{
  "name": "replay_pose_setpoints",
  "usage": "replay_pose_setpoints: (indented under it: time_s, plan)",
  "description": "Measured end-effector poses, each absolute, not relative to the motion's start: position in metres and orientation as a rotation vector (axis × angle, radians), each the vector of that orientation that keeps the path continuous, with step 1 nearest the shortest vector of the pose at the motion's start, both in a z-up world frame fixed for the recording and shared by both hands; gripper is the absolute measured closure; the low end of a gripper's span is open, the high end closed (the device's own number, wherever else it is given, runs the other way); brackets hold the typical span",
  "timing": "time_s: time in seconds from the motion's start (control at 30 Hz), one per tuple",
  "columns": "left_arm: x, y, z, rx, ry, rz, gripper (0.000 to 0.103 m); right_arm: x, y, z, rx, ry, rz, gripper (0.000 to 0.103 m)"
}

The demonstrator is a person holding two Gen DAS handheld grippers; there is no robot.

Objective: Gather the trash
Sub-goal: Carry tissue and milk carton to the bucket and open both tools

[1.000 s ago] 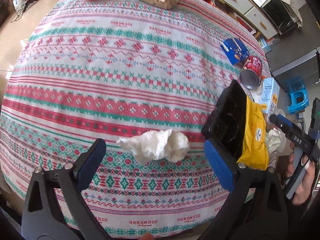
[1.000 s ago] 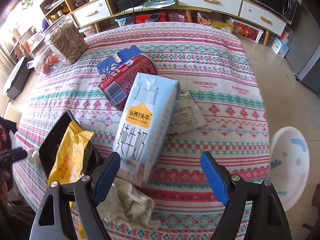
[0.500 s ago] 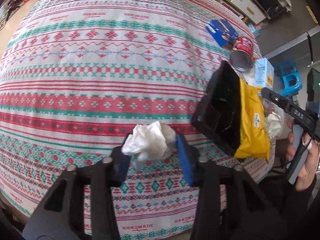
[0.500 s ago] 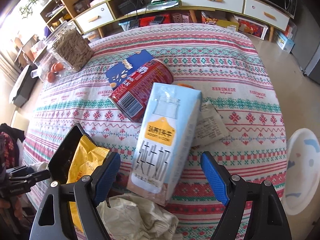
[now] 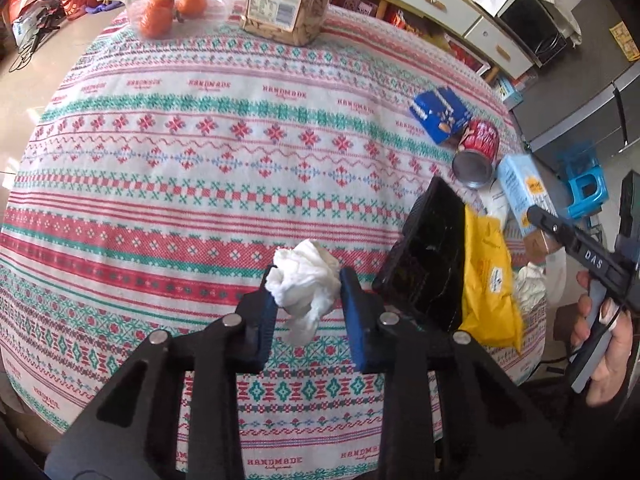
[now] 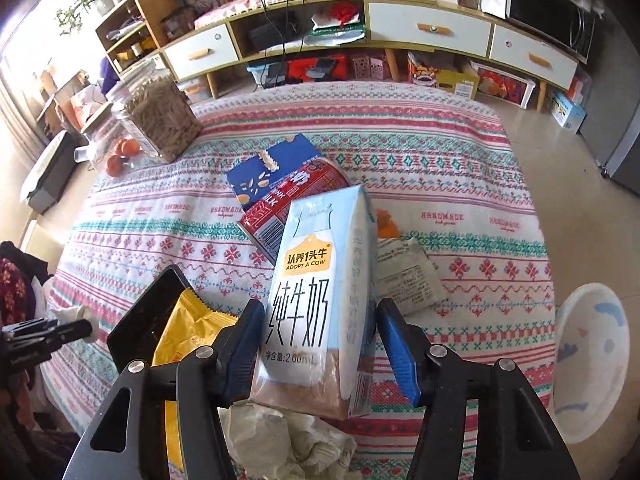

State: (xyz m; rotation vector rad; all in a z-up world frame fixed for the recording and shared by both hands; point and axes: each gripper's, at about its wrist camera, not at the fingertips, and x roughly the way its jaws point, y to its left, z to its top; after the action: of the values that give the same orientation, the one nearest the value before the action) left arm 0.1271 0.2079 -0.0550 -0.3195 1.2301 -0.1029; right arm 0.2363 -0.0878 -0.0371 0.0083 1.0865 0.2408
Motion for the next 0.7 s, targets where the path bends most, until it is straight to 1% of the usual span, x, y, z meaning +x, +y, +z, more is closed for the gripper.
replay_pose_setpoints:
  time_s: [0.23, 0.43, 0.7]
  plan:
    - [0.128, 0.190, -0.025, -0.326, 1.154, -0.133, 0.071, 0.228, -0.125, -0.020, 0.080, 1.057, 0.222, 0.044]
    - [0.136, 0.160, -0.015, -0.310, 1.123, -0.175, 0.071, 0.220, -0.154, -0.008, 0.107, 1.038, 0.190, 0.044]
    - [0.143, 0.117, -0.006, -0.276, 1.115, -0.247, 0.071, 0.210, -0.199, -0.004, 0.142, 1.045, 0.124, 0.044]
